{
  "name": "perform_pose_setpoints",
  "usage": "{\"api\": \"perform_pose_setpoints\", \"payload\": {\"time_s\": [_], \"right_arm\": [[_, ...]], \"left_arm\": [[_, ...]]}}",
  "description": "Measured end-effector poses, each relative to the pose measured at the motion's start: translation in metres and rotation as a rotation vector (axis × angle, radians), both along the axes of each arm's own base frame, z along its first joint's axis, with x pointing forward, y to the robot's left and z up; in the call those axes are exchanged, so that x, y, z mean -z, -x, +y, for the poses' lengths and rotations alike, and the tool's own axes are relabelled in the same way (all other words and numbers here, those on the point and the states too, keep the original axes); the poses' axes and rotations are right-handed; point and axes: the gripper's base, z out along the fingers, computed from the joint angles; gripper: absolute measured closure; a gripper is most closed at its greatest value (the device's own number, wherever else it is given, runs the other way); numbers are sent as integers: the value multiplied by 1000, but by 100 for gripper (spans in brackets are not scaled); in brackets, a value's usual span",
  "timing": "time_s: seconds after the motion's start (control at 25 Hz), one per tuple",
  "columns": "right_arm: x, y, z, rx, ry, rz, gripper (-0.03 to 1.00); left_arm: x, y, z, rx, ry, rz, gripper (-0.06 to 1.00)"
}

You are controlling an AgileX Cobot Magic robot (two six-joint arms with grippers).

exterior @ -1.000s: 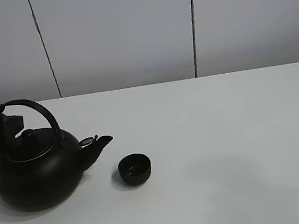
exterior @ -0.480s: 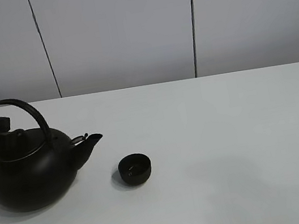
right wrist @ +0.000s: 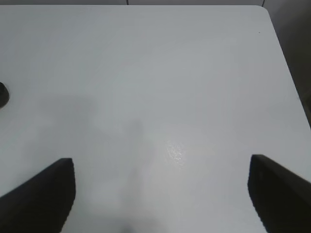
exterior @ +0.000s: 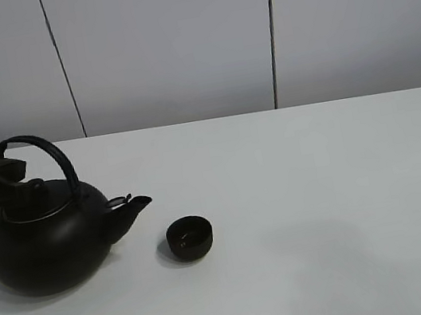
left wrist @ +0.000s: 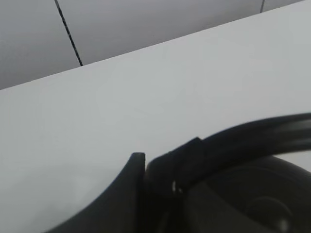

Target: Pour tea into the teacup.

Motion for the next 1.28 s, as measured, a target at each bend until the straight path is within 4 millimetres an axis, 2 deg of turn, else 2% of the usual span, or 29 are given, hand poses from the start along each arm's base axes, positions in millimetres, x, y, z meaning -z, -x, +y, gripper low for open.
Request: {"api": "perform_pose_setpoints", "payload": {"time_s": [0.64,1.28], "right_arm": [[0,0,0,0,0,0,31],[0,0,0,0,0,-1,31]], "left_arm": [[-19,-22,-21,130,-108,-26,84],[-34,-36,-34,183,-163,-54,84]]}}
